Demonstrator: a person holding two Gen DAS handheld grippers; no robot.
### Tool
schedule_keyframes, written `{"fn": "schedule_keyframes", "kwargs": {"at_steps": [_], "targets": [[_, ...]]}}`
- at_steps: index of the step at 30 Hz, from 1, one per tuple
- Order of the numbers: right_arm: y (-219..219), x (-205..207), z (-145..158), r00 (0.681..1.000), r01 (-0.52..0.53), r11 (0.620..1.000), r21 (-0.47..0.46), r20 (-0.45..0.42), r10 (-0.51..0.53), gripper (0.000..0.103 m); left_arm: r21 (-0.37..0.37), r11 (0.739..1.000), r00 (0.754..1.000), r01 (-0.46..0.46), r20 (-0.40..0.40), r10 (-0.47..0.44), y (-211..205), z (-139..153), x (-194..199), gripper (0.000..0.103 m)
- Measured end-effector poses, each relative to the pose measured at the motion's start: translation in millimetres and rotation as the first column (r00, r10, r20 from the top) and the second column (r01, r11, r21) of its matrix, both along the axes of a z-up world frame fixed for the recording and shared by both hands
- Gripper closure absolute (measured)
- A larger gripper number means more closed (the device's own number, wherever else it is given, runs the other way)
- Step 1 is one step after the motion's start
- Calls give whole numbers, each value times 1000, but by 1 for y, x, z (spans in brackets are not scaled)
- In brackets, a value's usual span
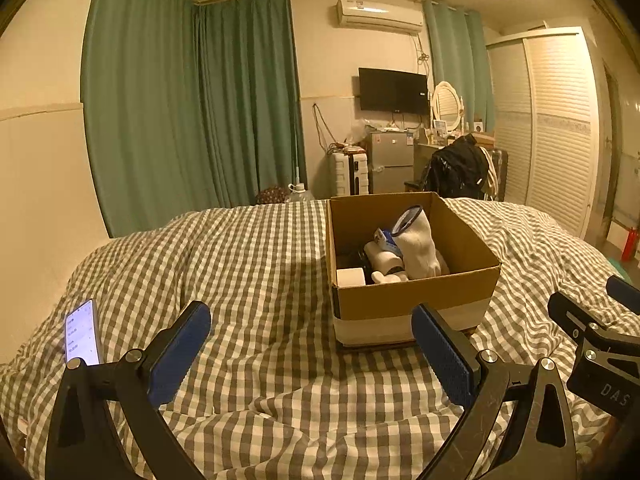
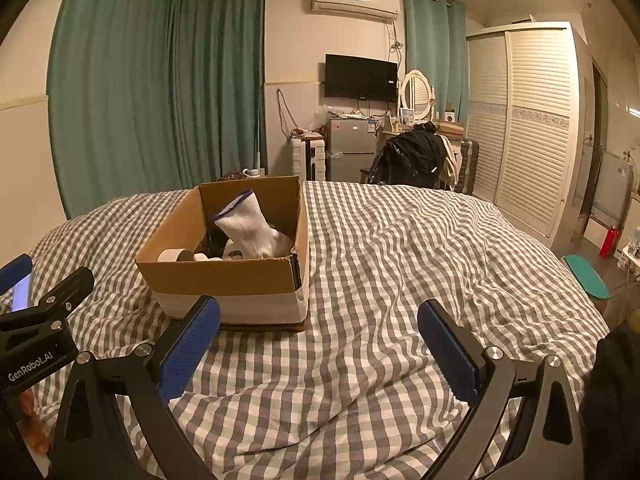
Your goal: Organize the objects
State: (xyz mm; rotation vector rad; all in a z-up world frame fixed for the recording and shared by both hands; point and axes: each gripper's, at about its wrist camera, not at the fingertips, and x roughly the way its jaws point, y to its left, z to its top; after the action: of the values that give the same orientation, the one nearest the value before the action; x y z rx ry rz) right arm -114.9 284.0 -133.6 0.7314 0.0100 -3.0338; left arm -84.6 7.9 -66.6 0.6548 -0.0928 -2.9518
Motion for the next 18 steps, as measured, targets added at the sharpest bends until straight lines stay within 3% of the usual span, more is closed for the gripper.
{"fn": "schedule_keyframes", "kwargs": {"at_steps": [18], "targets": [[-1, -1, 0, 1000, 3, 1000, -1, 3, -3, 4, -19, 1000, 1000, -4, -15, 4, 3, 1, 2, 0]]}}
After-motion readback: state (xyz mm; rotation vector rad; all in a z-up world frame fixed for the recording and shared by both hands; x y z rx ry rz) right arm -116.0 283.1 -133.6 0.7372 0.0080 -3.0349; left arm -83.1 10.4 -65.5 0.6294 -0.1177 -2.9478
